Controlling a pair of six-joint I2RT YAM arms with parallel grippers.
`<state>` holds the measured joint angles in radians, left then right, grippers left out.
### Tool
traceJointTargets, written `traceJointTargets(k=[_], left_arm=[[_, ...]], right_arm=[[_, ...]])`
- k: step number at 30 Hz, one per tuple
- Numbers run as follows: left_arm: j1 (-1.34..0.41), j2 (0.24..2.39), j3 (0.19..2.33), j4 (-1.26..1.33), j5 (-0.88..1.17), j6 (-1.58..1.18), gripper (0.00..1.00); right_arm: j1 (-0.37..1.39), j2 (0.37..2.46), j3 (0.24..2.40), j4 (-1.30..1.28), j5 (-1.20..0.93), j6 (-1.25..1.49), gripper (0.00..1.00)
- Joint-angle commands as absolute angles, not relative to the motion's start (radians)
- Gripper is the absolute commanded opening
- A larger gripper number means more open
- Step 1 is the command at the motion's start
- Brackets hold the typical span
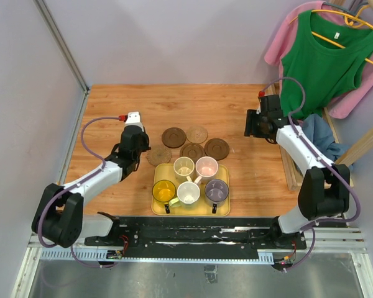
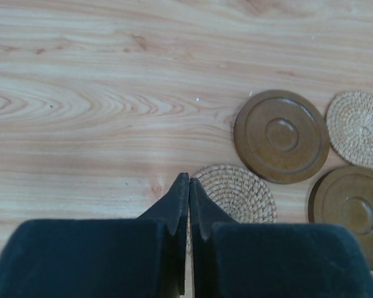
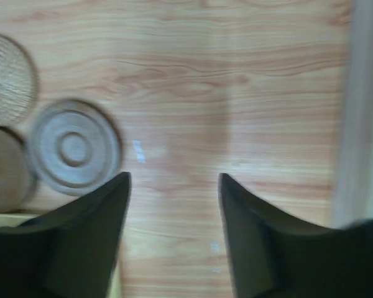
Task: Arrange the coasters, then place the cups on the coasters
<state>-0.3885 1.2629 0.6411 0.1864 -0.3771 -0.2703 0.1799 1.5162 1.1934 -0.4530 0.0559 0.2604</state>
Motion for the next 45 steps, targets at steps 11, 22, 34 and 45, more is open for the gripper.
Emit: traceJointTargets(k=[11, 22, 34, 45], left_arm=[[-0.428, 1.408, 0.638, 0.22, -0.229, -0.3, 0.01], [-0.437, 1.548, 0.671, 0.228, -0.169, -0.357, 0.0], [-0.436, 1.737, 0.764, 0.206, -0.241, -0.411, 0.01], [-0.323, 1.791, 0.824, 0.141, -0.27, -0.47, 0.01]], right_arm=[[0.326, 1.699, 1.149, -0.297, -0.235, 0.351, 0.01], [0.402, 1.859, 1.249, -0.304, -0.236, 0.362, 0.01], [0.398, 1.969, 1.317, -0.337, -0.189, 0.339, 0.01], [0.286, 1.975, 1.329, -0.42, -0.076, 0.371, 0.01]])
